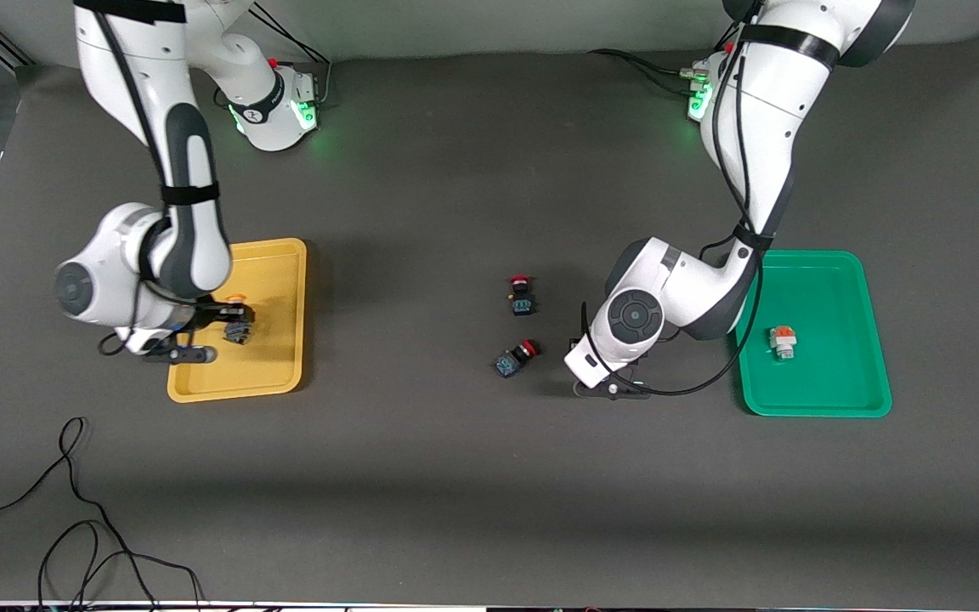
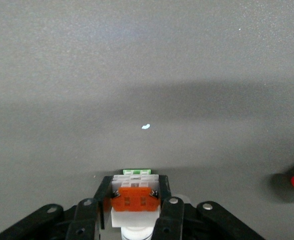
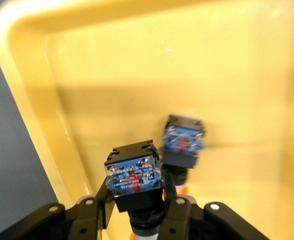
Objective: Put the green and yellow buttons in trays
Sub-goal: 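Place the yellow-cap button in the yellow tray while the left gripper fills the green tray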
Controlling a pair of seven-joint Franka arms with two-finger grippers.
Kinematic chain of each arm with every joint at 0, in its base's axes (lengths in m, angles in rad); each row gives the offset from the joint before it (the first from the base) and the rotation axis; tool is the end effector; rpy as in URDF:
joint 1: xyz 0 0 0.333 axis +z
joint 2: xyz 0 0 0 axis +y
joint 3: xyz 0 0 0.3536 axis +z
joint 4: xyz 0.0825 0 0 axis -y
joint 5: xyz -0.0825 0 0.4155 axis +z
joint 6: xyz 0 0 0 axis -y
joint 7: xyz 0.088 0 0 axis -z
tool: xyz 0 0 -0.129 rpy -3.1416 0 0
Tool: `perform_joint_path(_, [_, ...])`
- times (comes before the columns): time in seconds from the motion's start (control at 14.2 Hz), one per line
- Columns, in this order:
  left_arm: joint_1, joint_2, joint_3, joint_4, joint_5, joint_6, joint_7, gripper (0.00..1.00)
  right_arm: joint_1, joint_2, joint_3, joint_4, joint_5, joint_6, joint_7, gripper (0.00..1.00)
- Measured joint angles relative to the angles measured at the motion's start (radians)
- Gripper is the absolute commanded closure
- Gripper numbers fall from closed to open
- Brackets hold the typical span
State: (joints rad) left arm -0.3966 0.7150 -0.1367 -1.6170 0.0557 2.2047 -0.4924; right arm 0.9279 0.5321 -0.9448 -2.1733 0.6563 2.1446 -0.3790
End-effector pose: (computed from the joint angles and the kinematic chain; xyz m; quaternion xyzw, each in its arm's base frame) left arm 0.6299 -0.3562 0.1837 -0.9976 0.0244 0.0642 0.0083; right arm 0.5535 0.0140 0.2065 -0.9915 0.0388 0.1127 0.0527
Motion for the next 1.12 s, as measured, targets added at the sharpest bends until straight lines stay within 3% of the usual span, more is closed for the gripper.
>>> perform_joint_path(0.14, [0.008,-0.039,0.002,0.034,-0.035,-0.09,0.0,0.78,0.019,0.006,0.007,-0.002,0.015,0.002,0.005,0.0])
perform_joint_path(0.49, [0.146,-0.235,0.011,0.059,-0.072,-0.358,0.085,0.78,0.023,-0.003,0.002,0.018,0.019,-0.011,0.028,0.0])
perform_joint_path(0.7, [0.321,-0.302,0.023,0.032,-0.064,-0.457,0.309,0.78,0.033,-0.024,-0.057,0.115,-0.008,-0.159,0.028,0.0])
perform_joint_path(0.91, [0.514,-0.311,0.03,-0.03,0.022,-0.427,0.517,0.78,0.036,-0.064,-0.141,0.357,-0.131,-0.407,0.078,0.0])
perform_joint_path(1.12, [0.611,-0.286,0.029,-0.17,0.093,-0.2,0.576,0.77,0.043,-0.093,-0.188,0.587,-0.213,-0.624,0.139,0.0])
